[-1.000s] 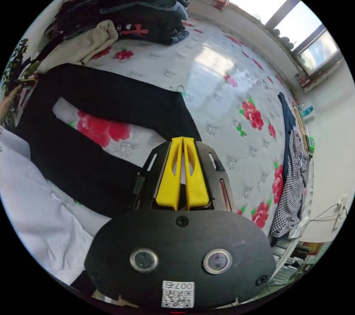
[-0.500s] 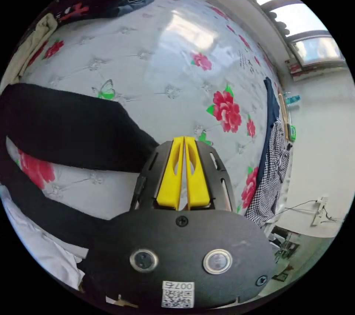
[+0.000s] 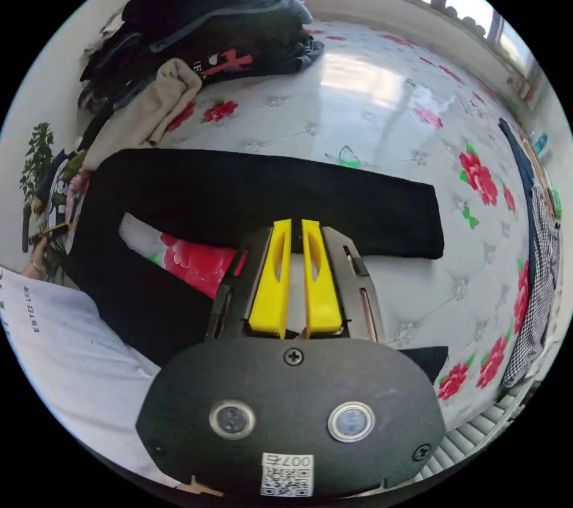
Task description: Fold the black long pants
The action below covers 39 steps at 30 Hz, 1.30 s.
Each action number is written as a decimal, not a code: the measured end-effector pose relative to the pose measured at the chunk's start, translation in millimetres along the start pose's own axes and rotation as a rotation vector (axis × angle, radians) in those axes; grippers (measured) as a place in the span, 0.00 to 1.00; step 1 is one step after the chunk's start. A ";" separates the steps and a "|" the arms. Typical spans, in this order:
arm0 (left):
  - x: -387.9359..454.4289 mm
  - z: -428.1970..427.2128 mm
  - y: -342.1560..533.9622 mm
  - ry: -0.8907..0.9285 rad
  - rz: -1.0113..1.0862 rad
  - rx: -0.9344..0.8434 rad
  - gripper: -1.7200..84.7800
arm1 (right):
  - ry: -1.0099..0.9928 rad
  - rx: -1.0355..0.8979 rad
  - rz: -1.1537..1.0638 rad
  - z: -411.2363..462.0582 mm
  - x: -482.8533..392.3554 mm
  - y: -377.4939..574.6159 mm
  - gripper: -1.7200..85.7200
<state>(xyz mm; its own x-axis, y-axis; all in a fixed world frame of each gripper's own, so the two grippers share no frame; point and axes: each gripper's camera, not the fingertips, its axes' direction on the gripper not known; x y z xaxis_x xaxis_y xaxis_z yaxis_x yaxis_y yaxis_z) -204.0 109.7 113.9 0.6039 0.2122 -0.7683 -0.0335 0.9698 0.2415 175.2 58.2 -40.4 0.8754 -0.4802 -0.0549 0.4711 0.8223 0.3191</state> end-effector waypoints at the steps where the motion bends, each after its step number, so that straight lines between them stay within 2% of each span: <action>1: -11.0 -7.2 20.6 0.032 -0.056 0.013 0.06 | -0.014 0.023 0.045 -9.1 9.7 11.4 0.05; 6: -41.9 -12.1 84.6 0.146 -0.216 -0.001 0.10 | 0.022 0.079 0.458 -70.7 89.5 148.4 0.09; 11: -37.8 5.7 100.9 0.126 -0.217 -0.054 0.12 | 0.015 0.023 0.672 -76.5 121.1 232.1 0.12; 13: -24.2 21.1 94.5 0.038 -0.171 -0.127 0.12 | -0.014 0.004 0.677 -66.2 122.1 239.6 0.12; 16: -0.5 21.3 88.3 -0.092 -0.034 -0.105 0.09 | -0.004 0.009 0.671 -52.1 118.9 234.0 0.11; 20: 6.4 21.9 88.4 -0.157 0.067 -0.098 0.03 | 0.036 0.049 0.699 -46.4 128.6 227.3 0.05; 22: -10.6 14.8 93.5 -0.103 0.036 -0.089 0.02 | -0.025 0.061 0.710 -50.9 137.5 229.6 0.03; 27: -52.8 -43.1 122.6 0.041 -0.006 0.078 0.01 | -0.277 0.371 0.634 -125.8 139.6 273.2 0.02; 29: -63.8 -65.6 133.1 0.080 0.013 0.116 0.01 | -0.323 0.431 0.607 -147.3 136.6 287.1 0.02; 32: -85.3 -84.7 146.7 0.114 0.012 0.139 0.01 | -0.357 0.448 0.606 -160.1 138.1 301.7 0.02; 39: -135.3 -75.0 148.0 0.283 -0.191 0.169 0.01 | -0.396 0.437 0.673 -142.9 128.0 294.3 0.02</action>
<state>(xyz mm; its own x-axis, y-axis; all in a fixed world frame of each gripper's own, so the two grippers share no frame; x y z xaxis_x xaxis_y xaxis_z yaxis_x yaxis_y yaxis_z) -350.4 233.5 209.1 0.3419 0.0775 -0.9365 0.2041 0.9667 0.1545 441.4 282.4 -88.8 0.8119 -0.0746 0.5791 -0.2830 0.8172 0.5020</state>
